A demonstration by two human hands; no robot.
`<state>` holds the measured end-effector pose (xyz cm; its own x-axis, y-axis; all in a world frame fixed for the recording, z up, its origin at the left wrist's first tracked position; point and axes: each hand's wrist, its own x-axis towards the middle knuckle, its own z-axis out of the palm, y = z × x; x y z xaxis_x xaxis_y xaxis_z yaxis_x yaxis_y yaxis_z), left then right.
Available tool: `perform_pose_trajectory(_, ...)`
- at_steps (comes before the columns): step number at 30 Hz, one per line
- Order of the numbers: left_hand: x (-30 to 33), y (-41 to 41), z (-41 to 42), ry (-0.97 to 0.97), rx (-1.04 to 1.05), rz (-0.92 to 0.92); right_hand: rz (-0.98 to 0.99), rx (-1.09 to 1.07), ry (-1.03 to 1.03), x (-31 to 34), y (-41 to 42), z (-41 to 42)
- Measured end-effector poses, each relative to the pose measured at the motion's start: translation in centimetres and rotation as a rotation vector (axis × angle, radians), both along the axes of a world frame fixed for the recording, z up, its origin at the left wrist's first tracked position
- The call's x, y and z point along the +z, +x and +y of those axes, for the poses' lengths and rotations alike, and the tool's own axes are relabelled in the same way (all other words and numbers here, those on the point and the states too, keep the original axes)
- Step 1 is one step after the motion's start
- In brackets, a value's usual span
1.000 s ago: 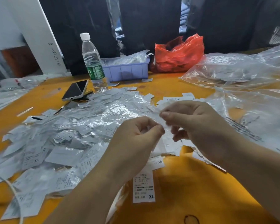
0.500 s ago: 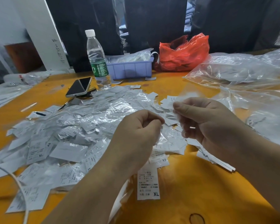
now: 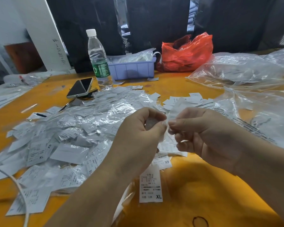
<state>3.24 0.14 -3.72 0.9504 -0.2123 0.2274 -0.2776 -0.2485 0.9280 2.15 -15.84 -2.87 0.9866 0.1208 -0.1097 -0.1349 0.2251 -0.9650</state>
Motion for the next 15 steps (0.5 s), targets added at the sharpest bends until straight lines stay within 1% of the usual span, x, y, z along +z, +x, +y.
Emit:
perform_pose_trajectory(4,0.03,0.01,-0.03,-0.027,-0.017,0.030,-0.001,-0.024,-0.010,0.01,0.13,-0.02)
perform_pose_trajectory(9,0.27,0.34,0.34,-0.051,0.051,0.039,0.026,-0.016,0.024,0.02,0.24,-0.14)
perform_pose_trajectory(13,0.48,0.23,0.62,0.071,0.163,-0.123,0.006,-0.045,-0.062,-0.07,0.21,-0.08)
perform_pose_trajectory(15,0.79,-0.13,0.54,0.088,0.193,-0.200,-0.008,-0.068,-0.143,-0.32,0.25,-0.13)
